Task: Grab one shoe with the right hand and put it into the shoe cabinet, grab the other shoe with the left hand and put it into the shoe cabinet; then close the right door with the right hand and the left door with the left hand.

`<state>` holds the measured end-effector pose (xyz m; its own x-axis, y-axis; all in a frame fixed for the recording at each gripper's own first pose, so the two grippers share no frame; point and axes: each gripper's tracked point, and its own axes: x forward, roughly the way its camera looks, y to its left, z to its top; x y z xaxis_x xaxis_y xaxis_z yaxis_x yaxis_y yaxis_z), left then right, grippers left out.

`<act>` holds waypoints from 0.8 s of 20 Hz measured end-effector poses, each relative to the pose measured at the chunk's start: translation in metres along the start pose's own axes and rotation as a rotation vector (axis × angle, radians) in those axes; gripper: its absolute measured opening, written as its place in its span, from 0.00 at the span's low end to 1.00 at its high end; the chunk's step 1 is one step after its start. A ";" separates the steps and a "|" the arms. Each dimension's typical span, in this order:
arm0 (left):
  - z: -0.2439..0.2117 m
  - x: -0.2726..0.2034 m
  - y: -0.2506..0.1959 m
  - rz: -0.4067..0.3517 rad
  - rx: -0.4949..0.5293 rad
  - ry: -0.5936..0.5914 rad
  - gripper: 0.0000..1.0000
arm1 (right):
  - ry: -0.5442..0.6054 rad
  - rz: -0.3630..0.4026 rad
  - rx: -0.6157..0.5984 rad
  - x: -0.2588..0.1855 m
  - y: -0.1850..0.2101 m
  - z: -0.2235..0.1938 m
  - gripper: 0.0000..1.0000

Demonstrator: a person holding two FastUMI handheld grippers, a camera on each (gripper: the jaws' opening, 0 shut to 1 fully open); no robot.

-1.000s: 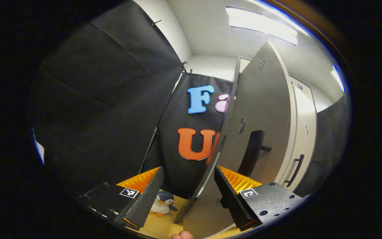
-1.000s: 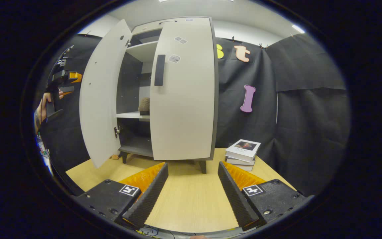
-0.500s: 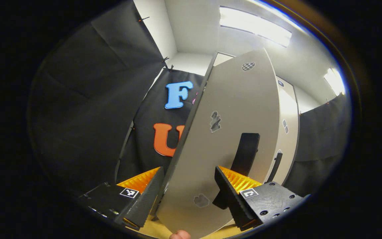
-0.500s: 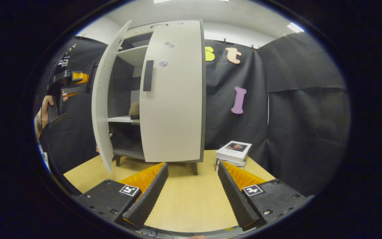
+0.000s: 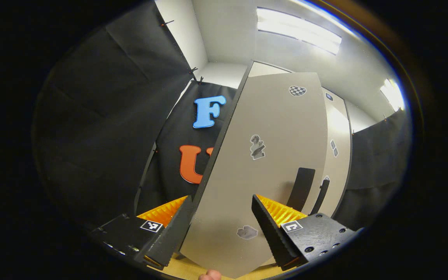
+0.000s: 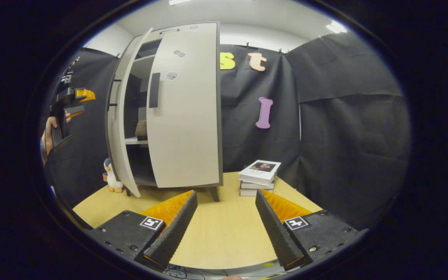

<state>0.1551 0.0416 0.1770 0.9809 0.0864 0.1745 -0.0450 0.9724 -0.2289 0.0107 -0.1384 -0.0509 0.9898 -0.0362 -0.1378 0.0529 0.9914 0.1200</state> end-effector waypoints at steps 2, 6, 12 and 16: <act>0.000 -0.013 0.002 0.001 0.005 0.012 0.99 | 0.012 0.006 0.006 0.002 0.004 -0.004 0.99; -0.011 -0.045 -0.005 -0.009 0.028 0.041 0.99 | 0.020 0.036 -0.009 0.009 0.016 -0.003 0.99; -0.062 -0.082 -0.024 -0.027 0.110 0.087 0.95 | -0.021 0.099 0.013 0.013 0.042 0.009 0.99; -0.112 -0.112 -0.050 -0.070 0.143 0.139 0.95 | -0.002 0.109 0.021 0.015 0.055 0.006 0.99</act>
<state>0.0688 -0.0404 0.0618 0.9988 -0.0039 0.0494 0.0079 0.9967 -0.0810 0.0291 -0.0856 -0.0404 0.9901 0.0714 -0.1212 -0.0521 0.9865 0.1552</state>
